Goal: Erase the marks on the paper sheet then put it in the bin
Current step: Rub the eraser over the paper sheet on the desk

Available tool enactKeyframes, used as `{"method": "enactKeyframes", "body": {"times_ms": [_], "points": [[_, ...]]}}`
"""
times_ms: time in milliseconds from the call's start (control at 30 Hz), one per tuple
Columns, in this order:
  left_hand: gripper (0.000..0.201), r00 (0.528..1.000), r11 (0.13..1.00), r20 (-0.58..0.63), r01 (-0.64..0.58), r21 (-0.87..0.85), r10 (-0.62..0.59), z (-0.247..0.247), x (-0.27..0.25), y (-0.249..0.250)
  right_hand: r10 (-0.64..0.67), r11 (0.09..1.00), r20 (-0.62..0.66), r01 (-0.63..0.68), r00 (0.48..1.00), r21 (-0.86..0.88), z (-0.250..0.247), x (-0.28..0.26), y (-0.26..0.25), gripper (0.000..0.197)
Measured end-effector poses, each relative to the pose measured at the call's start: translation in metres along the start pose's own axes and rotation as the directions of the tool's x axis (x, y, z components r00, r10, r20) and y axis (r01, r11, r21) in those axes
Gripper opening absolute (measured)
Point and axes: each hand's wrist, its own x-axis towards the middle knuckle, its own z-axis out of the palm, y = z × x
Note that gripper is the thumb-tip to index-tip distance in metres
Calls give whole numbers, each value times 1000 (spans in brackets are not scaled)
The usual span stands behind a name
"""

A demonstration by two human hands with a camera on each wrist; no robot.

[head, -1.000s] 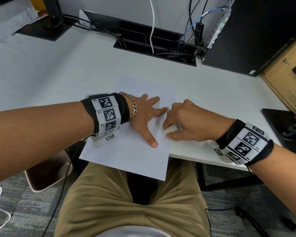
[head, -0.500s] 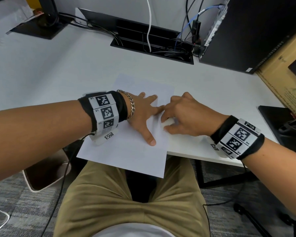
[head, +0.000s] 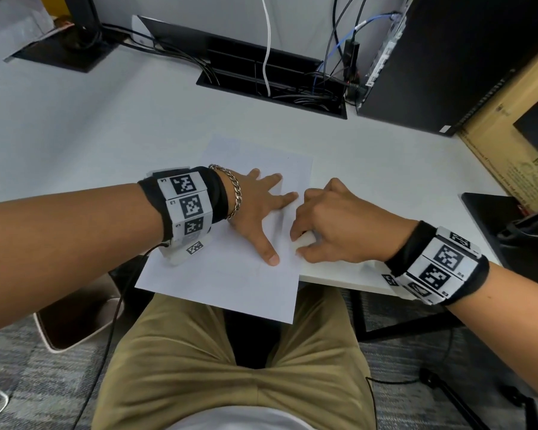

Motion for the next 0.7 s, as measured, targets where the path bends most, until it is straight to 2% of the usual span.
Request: {"method": "enactKeyframes", "body": {"times_ms": [133,267,333,433,533,600,700], "points": [[142,1000,1000,-1,1,4,-1,-1,-2,2,95,995,-70,-95,993,-2,0,5,3,33],[142,1000,1000,2,11,2,-11,0,-3,0,69,997,-46,-68,997,29,5,-1,-4,33],[141,1000,999,1,30,15,-30,-1,-3,2,126,991,-83,-122,989,51,2,-7,-1,33],[138,994,993,-2,108,39,-108,-1,-7,7,290,957,-200,-281,936,73,-2,-18,6,30],[140,987,985,11,162,55,-163,-7,-12,7,430,903,-242,-410,870,129,0,-31,6,24],[142,987,986,49,152,71,-156,-16,-17,1,469,882,-244,-437,849,175,3,-37,2,22],[140,983,981,93,146,131,-158,-29,-25,-14,480,869,-218,-427,850,251,4,-42,-12,21]]}}
